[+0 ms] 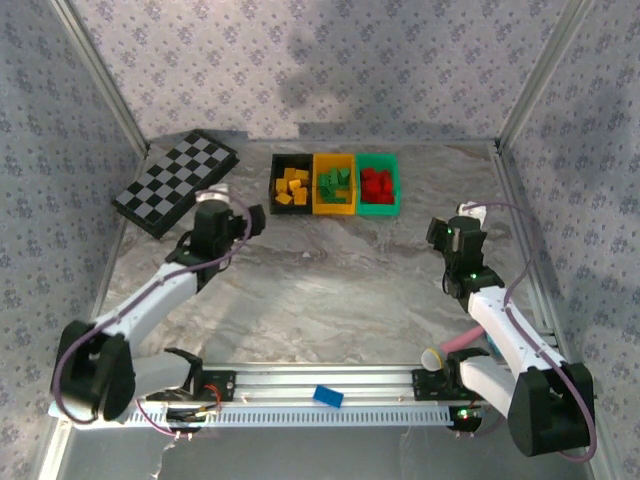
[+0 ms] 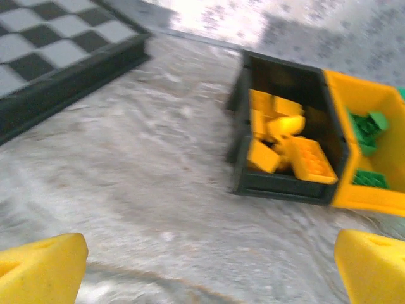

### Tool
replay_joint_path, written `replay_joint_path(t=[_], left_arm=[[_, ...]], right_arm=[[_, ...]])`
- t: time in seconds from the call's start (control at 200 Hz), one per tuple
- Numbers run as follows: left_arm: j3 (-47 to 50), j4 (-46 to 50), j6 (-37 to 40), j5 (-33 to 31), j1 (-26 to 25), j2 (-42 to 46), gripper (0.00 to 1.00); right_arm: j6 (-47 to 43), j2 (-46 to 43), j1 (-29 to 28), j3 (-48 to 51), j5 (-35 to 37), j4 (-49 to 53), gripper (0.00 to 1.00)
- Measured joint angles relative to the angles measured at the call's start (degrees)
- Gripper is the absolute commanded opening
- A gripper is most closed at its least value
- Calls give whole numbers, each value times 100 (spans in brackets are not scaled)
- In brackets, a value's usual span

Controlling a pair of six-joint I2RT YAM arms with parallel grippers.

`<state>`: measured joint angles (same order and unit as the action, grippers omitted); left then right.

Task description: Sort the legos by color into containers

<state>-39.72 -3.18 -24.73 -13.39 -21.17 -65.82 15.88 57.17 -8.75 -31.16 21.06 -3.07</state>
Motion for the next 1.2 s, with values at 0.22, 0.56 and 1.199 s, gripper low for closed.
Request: replay_joint_path(t=[0.22,0.56,1.199], left_arm=[[511,404,-81,-431,719,1054,100],[1989,-164,326,-1475,1300,2194,100],[2048,-3606,1598,-680,2079,-1458,100]], right_arm=[[24,26,15,0,22,-20,75],[-267,601,181,87,219,-715,95],[-1456,2315,588,813,-219,-3355,94]])
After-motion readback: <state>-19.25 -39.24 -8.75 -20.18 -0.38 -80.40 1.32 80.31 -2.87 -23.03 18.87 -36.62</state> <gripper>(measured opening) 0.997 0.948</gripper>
